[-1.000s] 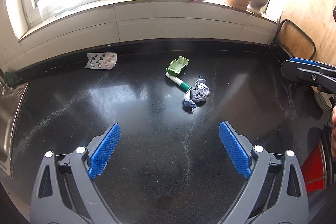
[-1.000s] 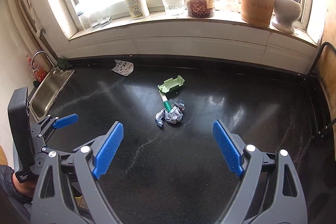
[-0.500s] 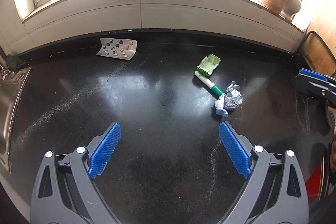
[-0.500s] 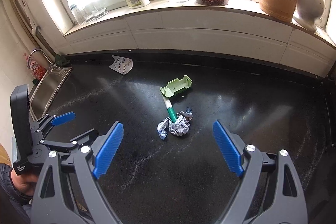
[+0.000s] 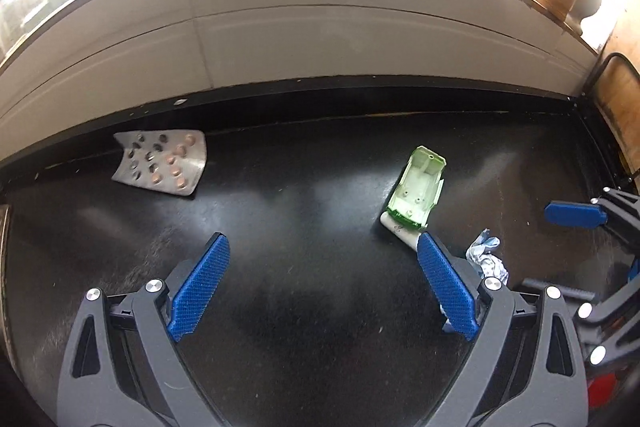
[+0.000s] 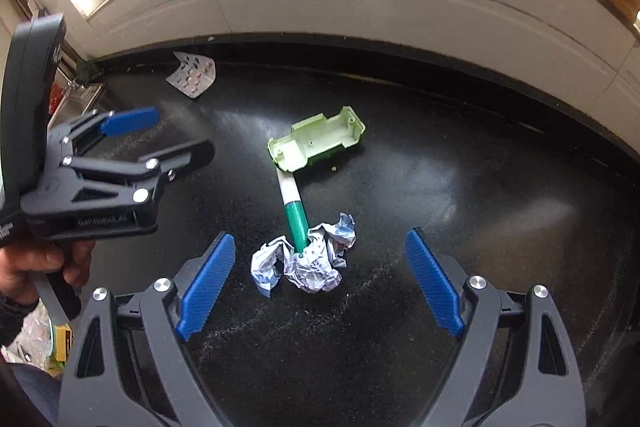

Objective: Collect trash
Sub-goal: 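Grasp the green plastic box with the left tool while the right tool grasps crumpled foil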

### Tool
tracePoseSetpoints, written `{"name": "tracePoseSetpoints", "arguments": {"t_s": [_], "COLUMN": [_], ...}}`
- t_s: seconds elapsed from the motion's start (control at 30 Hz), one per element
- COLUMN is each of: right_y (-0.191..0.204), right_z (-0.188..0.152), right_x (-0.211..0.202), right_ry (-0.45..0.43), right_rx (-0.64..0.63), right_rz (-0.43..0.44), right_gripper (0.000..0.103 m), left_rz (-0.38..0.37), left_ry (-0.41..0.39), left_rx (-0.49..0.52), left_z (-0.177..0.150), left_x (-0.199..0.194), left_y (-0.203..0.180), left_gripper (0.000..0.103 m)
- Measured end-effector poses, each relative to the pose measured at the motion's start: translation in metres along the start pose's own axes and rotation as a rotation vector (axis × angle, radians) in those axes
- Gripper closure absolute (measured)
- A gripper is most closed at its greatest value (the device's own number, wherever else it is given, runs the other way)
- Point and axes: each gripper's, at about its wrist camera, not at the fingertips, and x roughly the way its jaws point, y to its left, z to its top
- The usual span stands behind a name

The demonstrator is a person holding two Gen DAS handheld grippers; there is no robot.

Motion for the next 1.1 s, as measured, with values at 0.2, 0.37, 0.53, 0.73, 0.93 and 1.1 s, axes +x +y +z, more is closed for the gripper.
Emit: {"name": "tracePoseSetpoints", "arguments": {"t_s": [0.2,0.37,0.53,0.73,0.93,1.1], "right_y": [0.010,0.017,0.020,0.016,0.014,0.018], "right_z": [-0.019,-0.030,-0.030,-0.031,-0.037,-0.050], "right_x": [0.033,0.044,0.039,0.023,-0.010,-0.044], "right_ry": [0.027,0.012,0.009,-0.005,-0.059,-0.109], "right_rx": [-0.093,-0.144,-0.157,-0.151,-0.150,-0.159], "right_rz": [0.002,0.029,0.075,0.094,0.079,0.059], "right_gripper": [0.021,0.035,0.074,0.078,0.079,0.079], "left_rz": [-0.076,-0.124,-0.187,-0.203,-0.186,-0.154], "left_ry": [0.023,0.036,0.060,0.071,0.018,-0.028], "left_rx": [0.187,0.318,0.351,0.375,0.322,0.252], "left_z": [0.020,0.032,0.038,0.032,0.034,0.027], "left_x": [0.041,0.068,0.082,0.076,0.037,-0.008], "left_y": [-0.030,-0.052,-0.062,-0.072,-0.071,-0.064], "left_gripper": [0.011,0.011,0.031,0.070,0.070,0.070]}}
